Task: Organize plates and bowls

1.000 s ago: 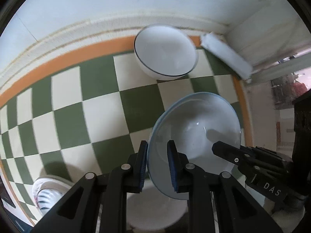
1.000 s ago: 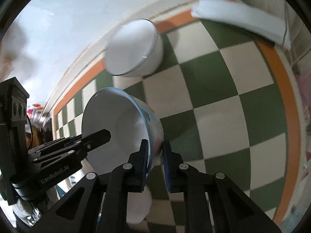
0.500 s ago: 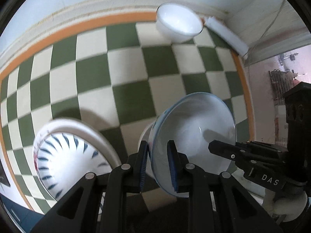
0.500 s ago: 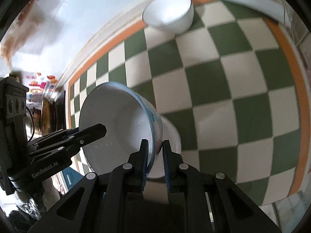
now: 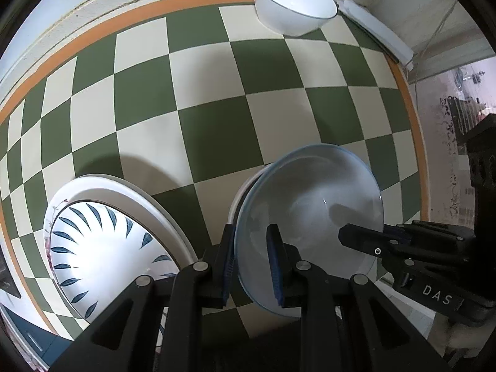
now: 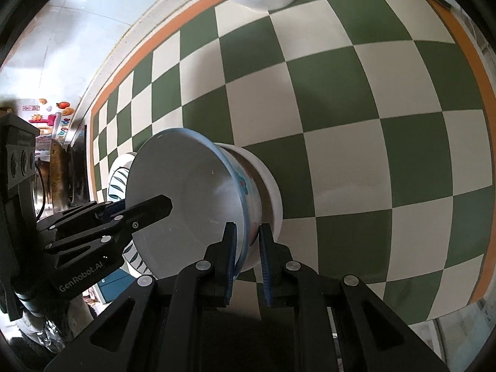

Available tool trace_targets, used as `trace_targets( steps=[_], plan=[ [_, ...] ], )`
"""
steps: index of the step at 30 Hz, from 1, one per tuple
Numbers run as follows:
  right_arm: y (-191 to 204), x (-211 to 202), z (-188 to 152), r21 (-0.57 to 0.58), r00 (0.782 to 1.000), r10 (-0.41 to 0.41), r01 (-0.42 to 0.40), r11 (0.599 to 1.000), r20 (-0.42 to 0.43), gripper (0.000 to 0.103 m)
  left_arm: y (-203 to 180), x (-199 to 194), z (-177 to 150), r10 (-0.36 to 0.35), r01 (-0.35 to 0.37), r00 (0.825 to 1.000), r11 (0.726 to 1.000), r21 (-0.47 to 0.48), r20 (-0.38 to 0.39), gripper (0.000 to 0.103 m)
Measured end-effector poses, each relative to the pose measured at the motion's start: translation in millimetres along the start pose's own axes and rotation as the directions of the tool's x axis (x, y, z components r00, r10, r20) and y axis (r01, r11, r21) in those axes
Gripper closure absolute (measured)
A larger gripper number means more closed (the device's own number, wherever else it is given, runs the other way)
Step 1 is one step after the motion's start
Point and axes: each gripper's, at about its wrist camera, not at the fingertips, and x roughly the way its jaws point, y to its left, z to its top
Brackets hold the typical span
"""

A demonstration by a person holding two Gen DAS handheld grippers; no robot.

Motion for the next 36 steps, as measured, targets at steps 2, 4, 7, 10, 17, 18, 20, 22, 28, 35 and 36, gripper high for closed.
trace_targets(
  steps=[2,4,7,10,17,18,20,22,28,35,36],
  plan=[
    [-2,4,1,0.011,1.0,0.004,-0.004,1.0,-0.013,0.086,-1,4,1,0.017,-0.017,1.0,1.0,0.007,-0.005,0.085],
    [-1,7,3,0.014,1.0,0.013,-0.013,1.0,-0.025,0.085,1,6,1,0.019,-0.019,1.0,1.0,0.004,-0.012,0.085],
    [0,9,7,0.013,0.999,0.011,-0.011,1.0,-0.038,0.084,1,9,2,0.01,-0.01,1.0,1.0,-0.003,-0.026,0.085],
    [0,10,10,0.008,0.998,0.017,-0.017,1.0,-0.056,0.084,2,10,3,0.011,-0.011,0.999,1.0,-0.008,-0.036,0.085],
    [-2,-3,24,-0.004,0.997,0.033,-0.034,0.999,-0.072,0.082,10,-19,7,-0.005,0.005,1.0,1.0,-0.023,-0.012,0.085],
    [-4,-9,28,-0.001,0.997,0.049,-0.049,0.999,-0.064,0.082,10,-29,12,0.0,0.0,1.0,1.0,-0.021,0.009,0.084],
    [-9,-24,40,0.014,0.996,0.081,-0.08,0.997,-0.026,0.082,9,-46,26,0.012,-0.011,0.998,1.0,-0.018,0.058,0.084],
    [-15,-39,58,0.022,0.995,0.093,-0.094,0.995,0.024,0.081,9,-55,46,0.019,-0.017,0.995,1.0,-0.019,0.094,0.08],
    [-37,-66,137,0.077,0.982,0.083,-0.098,0.992,0.172,0.059,13,-55,135,-0.013,0.027,0.986,0.996,-0.084,0.164,0.076],
    [-55,-63,215,0.129,0.969,0.084,-0.116,0.985,0.231,0.059,27,-20,212,-0.085,0.105,0.989,0.978,-0.178,0.119,0.076],
    [-55,-62,223,0.126,0.969,0.084,-0.116,0.985,0.231,0.059,28,-14,219,-0.098,0.117,0.989,0.975,-0.187,0.108,0.076]
  ],
)
